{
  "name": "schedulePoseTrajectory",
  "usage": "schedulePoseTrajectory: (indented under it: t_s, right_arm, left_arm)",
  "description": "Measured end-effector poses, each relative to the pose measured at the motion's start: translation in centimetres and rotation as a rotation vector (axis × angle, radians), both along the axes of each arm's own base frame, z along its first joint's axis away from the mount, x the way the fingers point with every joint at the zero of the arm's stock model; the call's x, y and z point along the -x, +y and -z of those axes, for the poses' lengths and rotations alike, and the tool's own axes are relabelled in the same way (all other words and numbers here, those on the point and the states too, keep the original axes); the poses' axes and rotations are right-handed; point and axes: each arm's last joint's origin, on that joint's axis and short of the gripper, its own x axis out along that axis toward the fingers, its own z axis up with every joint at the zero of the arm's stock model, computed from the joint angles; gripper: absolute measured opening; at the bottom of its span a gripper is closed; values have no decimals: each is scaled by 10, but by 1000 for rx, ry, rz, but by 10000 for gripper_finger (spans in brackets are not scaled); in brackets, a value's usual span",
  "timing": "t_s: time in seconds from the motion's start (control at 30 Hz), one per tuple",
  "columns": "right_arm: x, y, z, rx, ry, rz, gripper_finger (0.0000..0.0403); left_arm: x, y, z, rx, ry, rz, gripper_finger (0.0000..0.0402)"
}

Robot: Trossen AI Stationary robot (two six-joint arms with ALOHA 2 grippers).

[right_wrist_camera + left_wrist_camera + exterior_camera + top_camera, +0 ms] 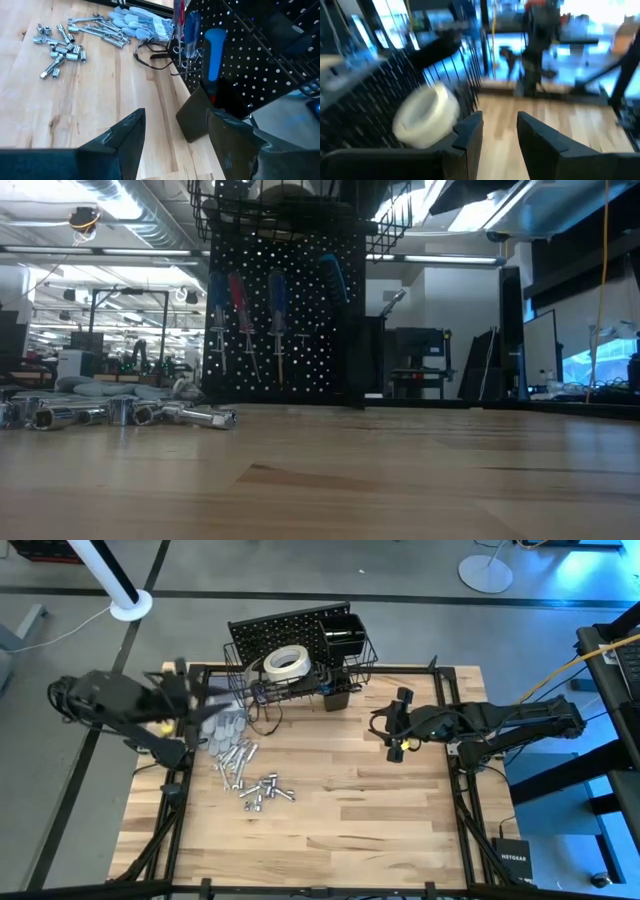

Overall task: Hang tools onto peg board
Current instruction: Put the extension bar into the top black bin on the pegboard

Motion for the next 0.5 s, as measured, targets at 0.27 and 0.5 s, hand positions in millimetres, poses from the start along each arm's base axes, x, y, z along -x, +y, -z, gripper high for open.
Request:
schedulePoseTrajectory:
  t_s: [0.27,0.5]
  right_arm:
    - [0,0,0,6,-4,-1,215]
    - [0,0,0,-2,-5,4,215]
  left_arm:
    - [9,16,-35,-167,-86,-78,115]
    - [0,36,-66,-235,-51,-297,181]
